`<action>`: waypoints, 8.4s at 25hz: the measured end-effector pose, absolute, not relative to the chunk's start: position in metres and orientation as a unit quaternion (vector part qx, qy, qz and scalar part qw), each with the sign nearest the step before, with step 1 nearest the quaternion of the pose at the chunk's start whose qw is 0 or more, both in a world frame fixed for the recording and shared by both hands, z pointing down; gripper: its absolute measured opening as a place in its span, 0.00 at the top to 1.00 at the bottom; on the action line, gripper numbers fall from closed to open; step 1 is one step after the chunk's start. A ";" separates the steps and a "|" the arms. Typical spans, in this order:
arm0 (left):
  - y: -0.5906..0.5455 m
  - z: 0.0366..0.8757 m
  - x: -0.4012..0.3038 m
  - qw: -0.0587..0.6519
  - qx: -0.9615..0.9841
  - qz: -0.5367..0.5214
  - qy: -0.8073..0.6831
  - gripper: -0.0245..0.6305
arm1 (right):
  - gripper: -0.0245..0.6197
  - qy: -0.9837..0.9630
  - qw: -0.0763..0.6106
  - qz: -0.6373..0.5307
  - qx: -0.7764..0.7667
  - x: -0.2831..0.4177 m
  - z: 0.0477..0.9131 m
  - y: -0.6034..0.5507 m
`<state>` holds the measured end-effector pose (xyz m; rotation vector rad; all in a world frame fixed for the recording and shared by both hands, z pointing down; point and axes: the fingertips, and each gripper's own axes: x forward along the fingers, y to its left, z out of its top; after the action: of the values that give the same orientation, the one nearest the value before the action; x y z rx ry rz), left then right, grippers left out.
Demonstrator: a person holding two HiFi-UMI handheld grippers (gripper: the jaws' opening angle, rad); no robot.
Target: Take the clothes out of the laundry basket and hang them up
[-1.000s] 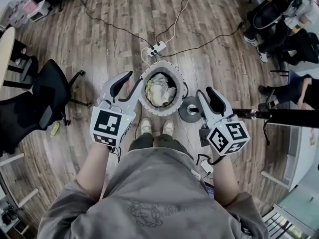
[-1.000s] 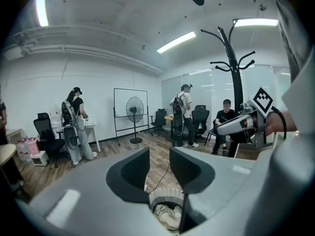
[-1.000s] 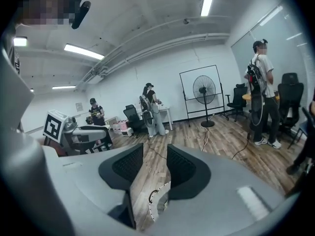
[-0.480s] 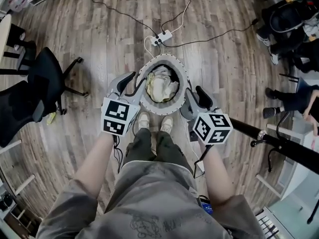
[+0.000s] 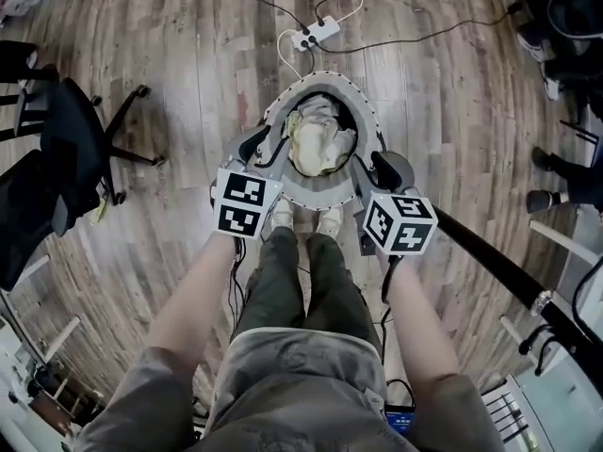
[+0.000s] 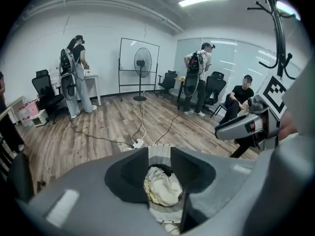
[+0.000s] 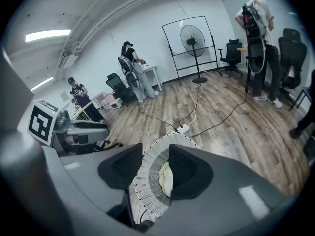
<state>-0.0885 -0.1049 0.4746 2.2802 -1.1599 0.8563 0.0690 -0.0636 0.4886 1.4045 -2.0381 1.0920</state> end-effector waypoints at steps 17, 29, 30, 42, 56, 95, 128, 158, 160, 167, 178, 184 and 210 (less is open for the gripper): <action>-0.088 0.750 -0.069 0.328 0.779 0.383 -0.374 0.72 | 0.65 -0.648 0.268 0.508 0.500 0.071 0.769 -0.041; -0.083 0.891 -0.050 0.391 0.741 0.407 -0.363 0.68 | 0.61 -0.560 0.249 0.582 0.535 0.073 0.915 -0.033; -0.082 0.903 -0.049 0.399 0.735 0.409 -0.365 0.68 | 0.59 -0.549 0.247 0.589 0.539 0.074 0.926 -0.031; -0.059 0.995 -0.053 0.476 0.648 0.439 -0.401 0.66 | 0.54 -0.481 0.246 0.641 0.545 0.072 0.995 -0.017; -0.081 0.939 -0.052 0.469 0.664 0.385 -0.437 0.95 | 0.90 -0.516 0.224 0.622 0.545 0.075 0.943 -0.026; -0.107 0.283 -0.100 0.226 0.847 0.150 -0.458 0.95 | 0.91 -0.737 0.074 0.410 0.532 0.078 0.291 -0.025; -0.052 0.009 -0.061 0.083 0.935 0.020 -0.344 0.95 | 0.90 -0.771 -0.044 0.193 0.605 0.123 0.016 0.072; -0.042 -0.033 0.239 0.077 0.991 -0.013 -0.111 0.95 | 0.91 -0.576 -0.087 0.081 0.808 0.304 -0.040 0.200; -0.042 -0.018 0.256 0.078 0.991 0.005 -0.107 0.95 | 0.91 -0.563 -0.087 0.089 0.817 0.316 -0.029 0.203; -0.043 0.045 0.307 0.064 0.991 0.081 -0.091 0.95 | 0.90 -0.511 -0.086 0.158 0.840 0.347 0.034 0.216; -0.031 0.156 0.334 0.072 0.977 0.197 -0.044 0.95 | 0.90 -0.473 -0.047 0.235 0.848 0.356 0.118 0.218; -0.019 0.202 0.319 0.089 0.966 0.240 -0.039 0.95 | 0.90 -0.479 0.015 0.254 0.840 0.346 0.158 0.216; -0.028 0.193 0.254 0.135 0.963 0.222 -0.075 0.85 | 0.68 -0.510 0.066 0.242 0.823 0.331 0.118 0.217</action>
<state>0.2535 -0.0280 0.1931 2.7888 -0.2181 0.6443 0.3312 0.2173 0.1178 2.4813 -1.5383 0.7291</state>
